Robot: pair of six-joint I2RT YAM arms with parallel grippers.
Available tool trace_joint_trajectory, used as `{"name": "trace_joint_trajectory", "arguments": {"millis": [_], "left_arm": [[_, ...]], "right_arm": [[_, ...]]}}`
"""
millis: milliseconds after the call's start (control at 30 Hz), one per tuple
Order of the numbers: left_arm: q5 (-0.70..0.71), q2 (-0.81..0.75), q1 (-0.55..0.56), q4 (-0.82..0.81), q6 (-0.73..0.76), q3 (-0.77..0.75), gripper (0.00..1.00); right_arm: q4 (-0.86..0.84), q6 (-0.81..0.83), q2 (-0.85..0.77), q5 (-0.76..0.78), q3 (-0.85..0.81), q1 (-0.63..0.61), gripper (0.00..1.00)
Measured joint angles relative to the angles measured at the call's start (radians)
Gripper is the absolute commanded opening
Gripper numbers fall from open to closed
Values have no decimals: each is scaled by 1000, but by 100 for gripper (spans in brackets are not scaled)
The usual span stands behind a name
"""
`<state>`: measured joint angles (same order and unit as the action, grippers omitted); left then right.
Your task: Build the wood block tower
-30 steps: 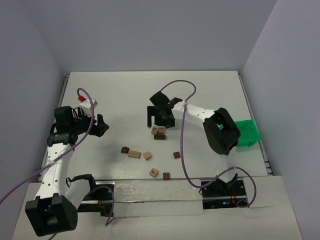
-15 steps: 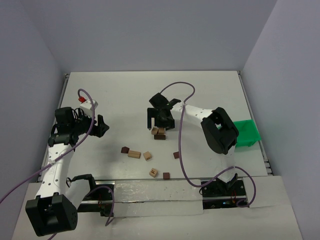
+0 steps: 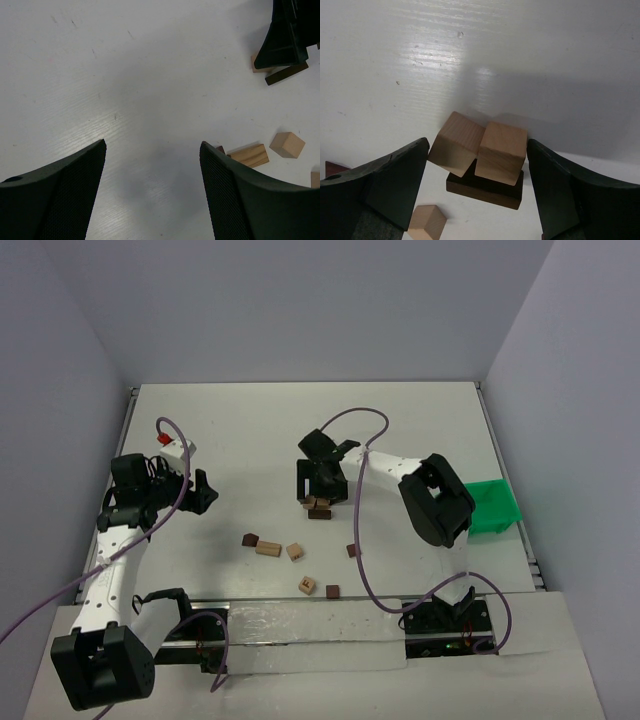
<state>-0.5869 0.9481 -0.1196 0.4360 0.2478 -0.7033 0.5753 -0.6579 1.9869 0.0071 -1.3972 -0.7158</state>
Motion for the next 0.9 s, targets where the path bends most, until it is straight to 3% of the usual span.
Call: {"name": "trace_joint_trajectory", "arguments": {"millis": [300,700,900], "left_arm": [[0,10,0,-10,0,0,81],[0,12,0,-18,0,2,81],[0,15,0,-22,1,4,81]], "right_arm": [[-8,3,0,0,9,0,76],[-10,47,0,2,10,-5,74],[-4,99,0,2,-3,-6,65]]}}
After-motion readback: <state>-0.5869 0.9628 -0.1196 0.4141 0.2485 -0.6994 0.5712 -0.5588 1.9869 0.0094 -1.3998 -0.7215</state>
